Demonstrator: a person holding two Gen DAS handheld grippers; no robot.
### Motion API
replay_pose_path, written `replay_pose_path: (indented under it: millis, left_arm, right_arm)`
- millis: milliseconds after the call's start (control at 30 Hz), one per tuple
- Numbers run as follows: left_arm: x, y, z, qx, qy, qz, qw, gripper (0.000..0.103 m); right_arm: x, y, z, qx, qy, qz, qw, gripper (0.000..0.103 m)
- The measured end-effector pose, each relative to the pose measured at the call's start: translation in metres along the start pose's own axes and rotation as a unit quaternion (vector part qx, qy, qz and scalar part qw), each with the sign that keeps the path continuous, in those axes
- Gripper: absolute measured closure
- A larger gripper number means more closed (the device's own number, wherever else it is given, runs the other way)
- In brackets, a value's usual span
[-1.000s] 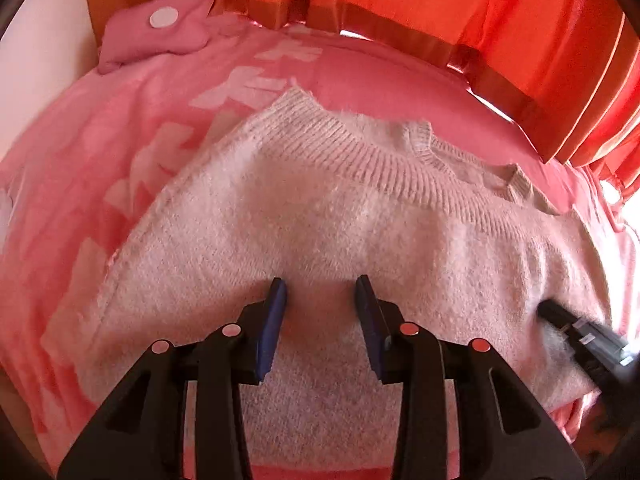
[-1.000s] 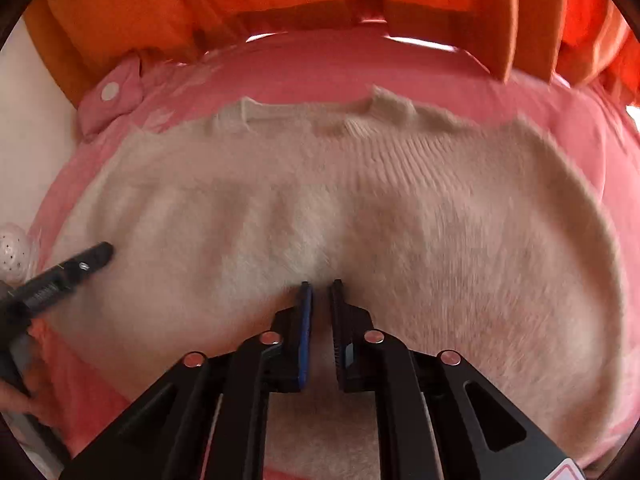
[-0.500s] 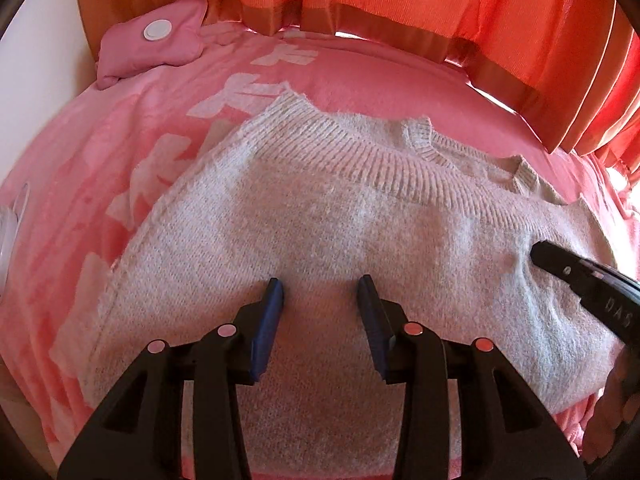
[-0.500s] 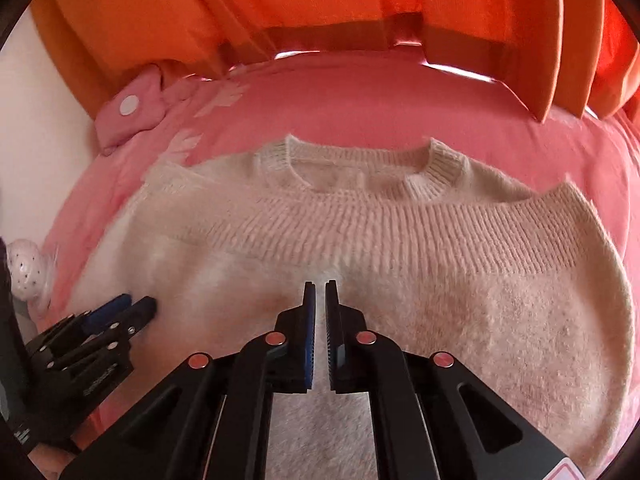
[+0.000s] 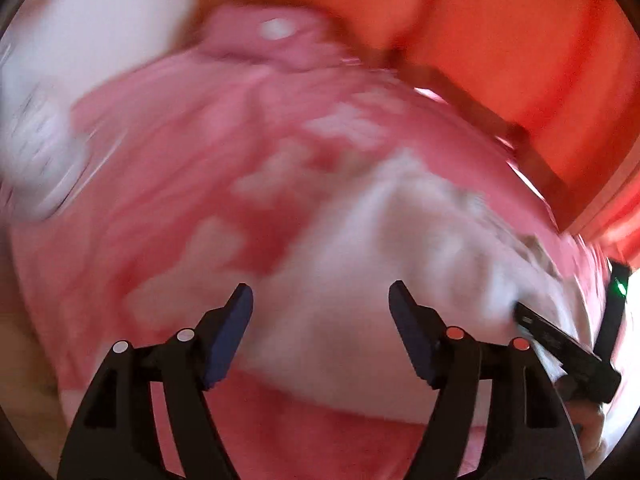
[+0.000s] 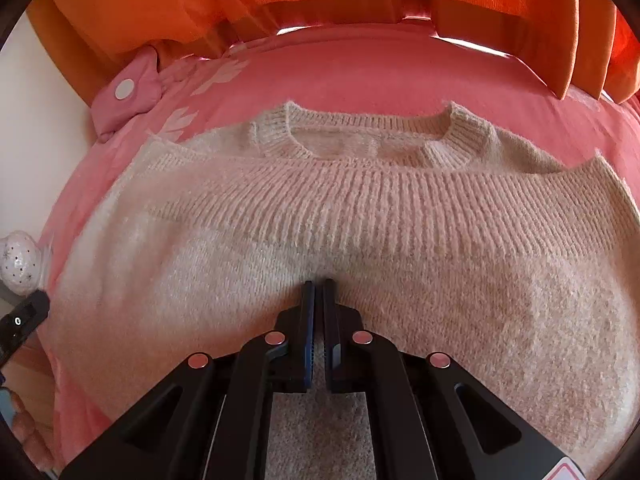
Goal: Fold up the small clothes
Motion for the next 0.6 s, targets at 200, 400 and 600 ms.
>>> replay_pose_path:
  millis: [200,400,600]
  left_arm:
    - [-0.037,0.039,-0.010,-0.055,-0.127,-0.104,0.9849,0.041]
    - [0.024,0.009,0.012,-0.022,-0.047,-0.159,0.9859,0.082]
    - [0.167,-0.079,0.001,0.048,0.155,-0.229,0.9598,0.089]
  right_arm:
    - [0.000,0.000,-0.002,0.007,0.000,0.004,1.000,0.102]
    - [0.023,-0.028,-0.020,0.021,0.042,0.065,0.997,0.094]
    - [0.071,-0.078,-0.072,0.062,0.085,0.066,0.992,0.088]
Point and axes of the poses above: each gripper's, at about its wrist camera, not at the fingertips, and y roughly the way its jaws point, x to its right, z to its top, the point moved 3 cm from there along y, roughly the way its jaws point, and after that the axes turned 11 degrees about -x, right-handed, at the moved point
